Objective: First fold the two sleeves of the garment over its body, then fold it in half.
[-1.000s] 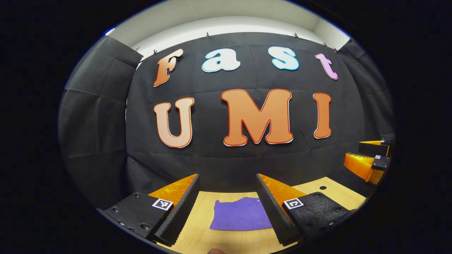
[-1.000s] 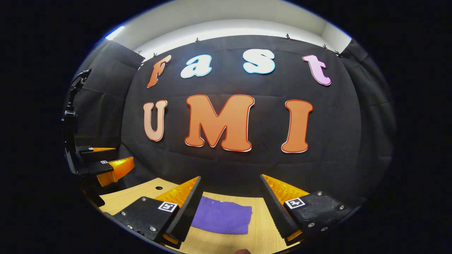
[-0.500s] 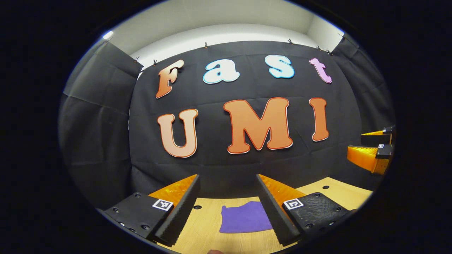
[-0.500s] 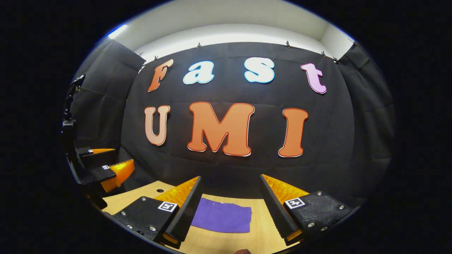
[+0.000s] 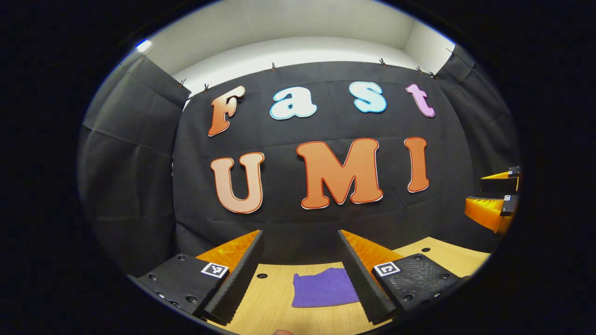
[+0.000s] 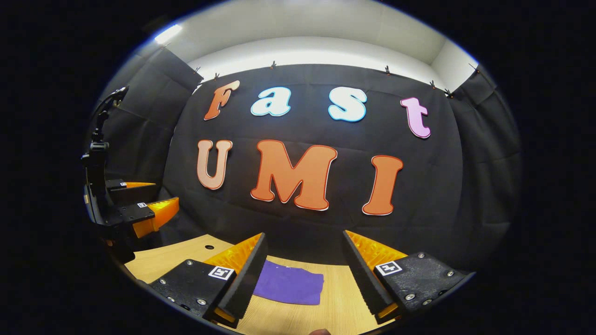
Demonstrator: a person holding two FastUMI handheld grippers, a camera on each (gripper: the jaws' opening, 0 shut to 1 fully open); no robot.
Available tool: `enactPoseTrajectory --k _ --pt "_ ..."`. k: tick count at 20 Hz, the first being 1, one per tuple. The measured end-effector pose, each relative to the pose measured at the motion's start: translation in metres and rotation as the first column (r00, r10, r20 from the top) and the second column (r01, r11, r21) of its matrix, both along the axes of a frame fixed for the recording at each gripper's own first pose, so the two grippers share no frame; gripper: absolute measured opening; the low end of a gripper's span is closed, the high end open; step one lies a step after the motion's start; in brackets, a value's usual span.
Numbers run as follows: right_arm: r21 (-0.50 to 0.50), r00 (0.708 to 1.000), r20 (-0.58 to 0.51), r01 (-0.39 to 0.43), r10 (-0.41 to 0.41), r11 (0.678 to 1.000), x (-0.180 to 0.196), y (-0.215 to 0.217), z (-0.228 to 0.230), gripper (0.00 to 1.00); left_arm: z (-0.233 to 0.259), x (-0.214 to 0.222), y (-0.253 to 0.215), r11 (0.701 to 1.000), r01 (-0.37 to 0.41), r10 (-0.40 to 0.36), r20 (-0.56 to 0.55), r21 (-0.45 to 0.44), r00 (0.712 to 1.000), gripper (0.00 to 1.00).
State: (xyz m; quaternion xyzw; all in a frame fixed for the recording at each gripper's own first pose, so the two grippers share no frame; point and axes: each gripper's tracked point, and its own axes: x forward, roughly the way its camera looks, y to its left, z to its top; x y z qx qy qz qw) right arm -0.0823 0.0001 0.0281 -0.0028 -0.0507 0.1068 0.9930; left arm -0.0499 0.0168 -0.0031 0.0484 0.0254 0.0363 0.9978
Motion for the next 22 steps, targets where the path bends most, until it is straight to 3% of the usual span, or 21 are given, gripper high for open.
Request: enactPoseTrajectory --k 22 --pt "0.008 0.999 0.012 -0.051 0.051 0.999 0.008 -0.028 -0.009 0.94 0.014 0.007 -0.031 0.998 0.023 -0.026 0.046 0.051 0.999 0.97"
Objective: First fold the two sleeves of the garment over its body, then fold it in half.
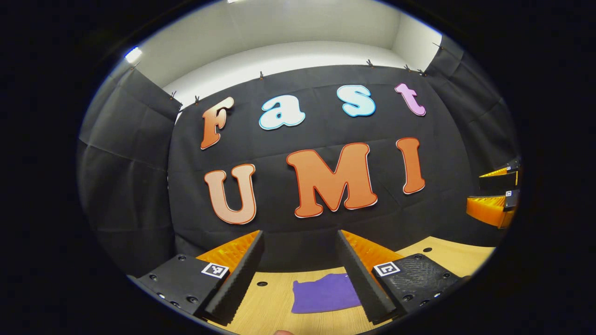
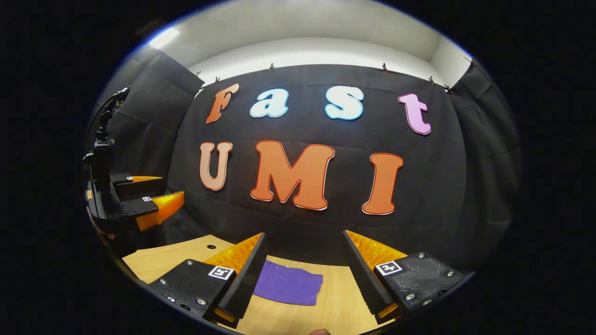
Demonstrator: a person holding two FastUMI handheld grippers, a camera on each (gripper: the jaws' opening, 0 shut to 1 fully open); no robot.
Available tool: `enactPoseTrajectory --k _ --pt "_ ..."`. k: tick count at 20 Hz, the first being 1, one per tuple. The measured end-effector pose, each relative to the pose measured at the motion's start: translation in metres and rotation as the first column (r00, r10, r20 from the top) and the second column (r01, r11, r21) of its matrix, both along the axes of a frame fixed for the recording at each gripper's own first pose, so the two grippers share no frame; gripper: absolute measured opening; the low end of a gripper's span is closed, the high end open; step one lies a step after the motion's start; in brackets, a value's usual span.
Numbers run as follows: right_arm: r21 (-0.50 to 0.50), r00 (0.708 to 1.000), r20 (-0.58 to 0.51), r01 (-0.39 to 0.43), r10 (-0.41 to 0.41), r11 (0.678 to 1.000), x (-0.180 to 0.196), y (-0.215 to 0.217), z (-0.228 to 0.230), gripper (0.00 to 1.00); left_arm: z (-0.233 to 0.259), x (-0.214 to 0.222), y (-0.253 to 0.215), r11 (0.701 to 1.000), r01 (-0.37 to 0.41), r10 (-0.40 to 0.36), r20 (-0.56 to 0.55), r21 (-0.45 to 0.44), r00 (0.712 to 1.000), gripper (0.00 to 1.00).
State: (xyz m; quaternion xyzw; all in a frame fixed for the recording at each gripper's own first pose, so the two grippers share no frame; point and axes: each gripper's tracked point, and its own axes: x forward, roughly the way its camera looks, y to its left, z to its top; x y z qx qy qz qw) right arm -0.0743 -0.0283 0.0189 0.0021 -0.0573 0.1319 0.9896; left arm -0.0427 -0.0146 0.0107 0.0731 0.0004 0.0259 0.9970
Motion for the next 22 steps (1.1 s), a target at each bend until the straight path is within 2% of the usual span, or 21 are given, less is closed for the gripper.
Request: enactPoseTrajectory --k 4,5,7,8,11,12,13,14,15,17,18,22 --pt "-0.005 1.0 0.003 0.013 -0.013 1.0 -0.001 -0.01 0.002 0.95 0.001 0.004 -0.004 1.0 0.004 -0.004 0.001 0.0 1.0 0.97" --pt "-0.004 1.0 0.0 0.018 -0.018 1.0 -0.002 -0.011 0.001 0.95 0.003 0.004 -0.006 1.0 0.008 -0.008 0.001 0.002 1.0 1.0" --pt "-0.001 1.0 -0.004 0.023 -0.023 1.0 -0.002 -0.013 0.001 0.95 0.005 0.002 -0.009 1.0 0.016 -0.016 0.009 0.008 1.0 0.97" --pt "0.0 1.0 -0.005 0.024 -0.024 1.0 -0.003 -0.014 0.0 0.95 0.004 0.002 -0.011 1.0 0.021 -0.021 0.01 0.009 1.0 1.0" --pt "-0.002 1.0 -0.004 0.024 -0.024 1.0 -0.006 -0.012 0.001 0.95 0.007 0.0 -0.012 1.0 0.026 -0.027 0.02 0.017 0.999 1.0" --pt "-0.004 1.0 -0.003 0.028 -0.028 1.0 -0.006 -0.012 0.002 0.94 0.006 -0.001 -0.012 0.999 0.028 -0.028 0.02 0.019 0.999 0.97" --pt "-0.005 1.0 -0.002 0.026 -0.026 1.0 -0.007 -0.012 0.002 0.94 0.008 -0.002 -0.012 0.999 0.029 -0.03 0.024 0.02 0.999 1.0" --pt "-0.006 1.0 -0.003 0.028 -0.028 1.0 -0.008 -0.011 0.001 0.95 0.009 -0.002 -0.011 0.999 0.031 -0.032 0.023 0.019 0.999 0.97" --pt "-0.007 1.0 -0.003 0.028 -0.028 1.0 -0.009 -0.012 0.001 0.95 0.008 -0.002 -0.011 0.999 0.033 -0.033 0.02 0.018 0.999 1.0" --pt "-0.008 1.0 -0.002 0.03 -0.03 1.0 -0.01 -0.011 0.002 0.95 0.008 -0.004 -0.011 0.999 0.033 -0.033 0.022 0.017 0.999 0.97" --pt "-0.005 1.0 -0.002 0.026 -0.026 1.0 -0.012 -0.01 0.003 0.95 0.007 -0.005 -0.012 0.999 0.033 -0.034 0.025 0.017 0.999 1.0" --pt "-0.009 0.999 -0.001 0.037 -0.037 0.999 -0.014 -0.012 0.004 0.95 0.009 -0.01 -0.012 0.999 0.038 -0.038 0.029 0.006 0.999 1.0"
